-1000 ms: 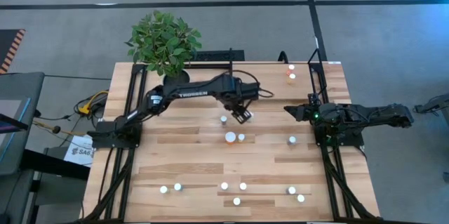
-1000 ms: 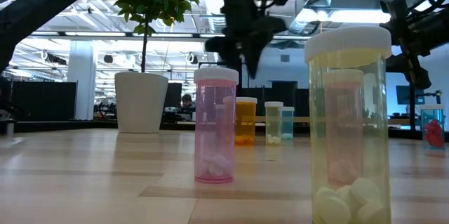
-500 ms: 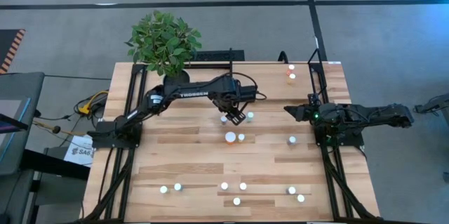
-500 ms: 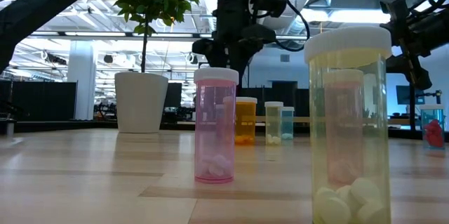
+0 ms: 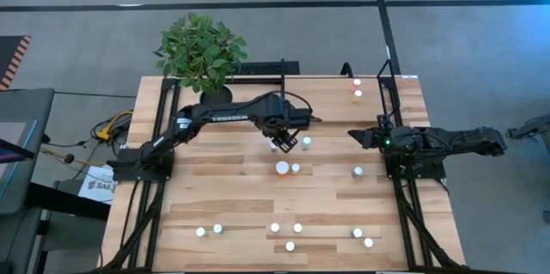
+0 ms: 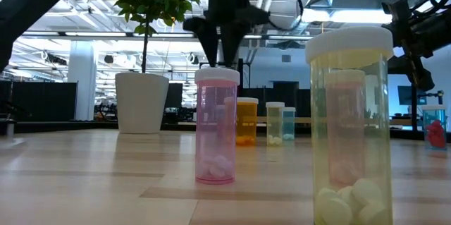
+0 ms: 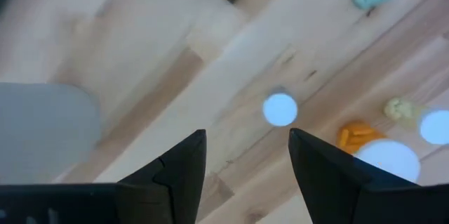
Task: Pick and place medicine bottles onto shelf by color
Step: Adjust the blue pill bottle
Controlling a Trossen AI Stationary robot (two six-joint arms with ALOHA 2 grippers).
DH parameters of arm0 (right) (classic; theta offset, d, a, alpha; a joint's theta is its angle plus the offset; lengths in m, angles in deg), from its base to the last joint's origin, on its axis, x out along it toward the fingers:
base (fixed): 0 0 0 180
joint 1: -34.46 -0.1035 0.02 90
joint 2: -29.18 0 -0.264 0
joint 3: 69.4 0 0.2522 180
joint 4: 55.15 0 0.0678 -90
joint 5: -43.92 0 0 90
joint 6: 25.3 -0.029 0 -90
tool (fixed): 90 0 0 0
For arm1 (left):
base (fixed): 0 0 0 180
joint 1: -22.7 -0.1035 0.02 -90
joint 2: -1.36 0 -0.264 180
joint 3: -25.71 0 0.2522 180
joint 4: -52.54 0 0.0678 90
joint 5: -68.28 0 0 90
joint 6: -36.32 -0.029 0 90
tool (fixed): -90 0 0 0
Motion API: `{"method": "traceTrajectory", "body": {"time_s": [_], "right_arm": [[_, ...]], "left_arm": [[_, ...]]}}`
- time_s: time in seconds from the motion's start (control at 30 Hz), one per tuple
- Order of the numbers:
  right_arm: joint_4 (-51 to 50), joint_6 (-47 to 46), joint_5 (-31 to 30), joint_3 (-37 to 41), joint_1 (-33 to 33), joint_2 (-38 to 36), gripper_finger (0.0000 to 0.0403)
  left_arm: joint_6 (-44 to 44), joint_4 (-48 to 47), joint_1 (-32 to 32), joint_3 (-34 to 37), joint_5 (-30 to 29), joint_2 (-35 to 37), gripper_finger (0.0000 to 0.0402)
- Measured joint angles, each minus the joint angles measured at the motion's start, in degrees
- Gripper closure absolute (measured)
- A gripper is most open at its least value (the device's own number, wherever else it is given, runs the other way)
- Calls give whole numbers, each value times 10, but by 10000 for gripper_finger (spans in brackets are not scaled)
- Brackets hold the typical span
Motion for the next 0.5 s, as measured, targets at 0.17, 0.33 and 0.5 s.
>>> {"method": "traceTrajectory", "body": {"time_s": [0.17, 0.33, 0.5], "right_arm": [[0, 0, 0, 0, 0, 0, 233], [-1, 0, 0, 0, 0, 0, 233], [-2, 0, 0, 0, 0, 0, 233]], "left_arm": [[25, 3, 21, 52, -46, 42, 211], [61, 89, 22, 197, -41, 120, 211], [62, 286, 22, 378, -47, 225, 211]]}}
